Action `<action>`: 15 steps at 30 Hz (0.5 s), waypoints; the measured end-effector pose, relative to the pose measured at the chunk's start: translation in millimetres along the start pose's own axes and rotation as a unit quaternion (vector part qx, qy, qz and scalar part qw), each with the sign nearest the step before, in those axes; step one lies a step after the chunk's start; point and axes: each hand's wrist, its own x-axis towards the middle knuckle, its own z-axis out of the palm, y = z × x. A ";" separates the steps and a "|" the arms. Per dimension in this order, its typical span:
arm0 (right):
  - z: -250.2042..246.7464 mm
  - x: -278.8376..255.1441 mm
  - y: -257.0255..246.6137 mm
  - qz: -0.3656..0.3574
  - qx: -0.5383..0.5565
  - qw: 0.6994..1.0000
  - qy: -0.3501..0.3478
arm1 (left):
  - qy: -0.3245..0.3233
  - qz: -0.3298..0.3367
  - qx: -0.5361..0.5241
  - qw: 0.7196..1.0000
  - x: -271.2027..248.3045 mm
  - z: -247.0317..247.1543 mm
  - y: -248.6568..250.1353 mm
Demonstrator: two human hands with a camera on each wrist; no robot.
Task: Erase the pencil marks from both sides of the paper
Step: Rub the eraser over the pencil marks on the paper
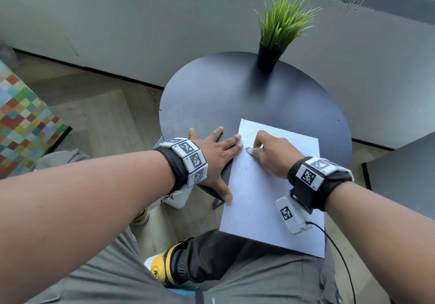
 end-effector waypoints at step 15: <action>-3.0 -1.2 -5.9 -0.024 -0.011 1.000 0.015 | -0.003 -0.008 0.013 1.000 -1.4 -10.2 4.7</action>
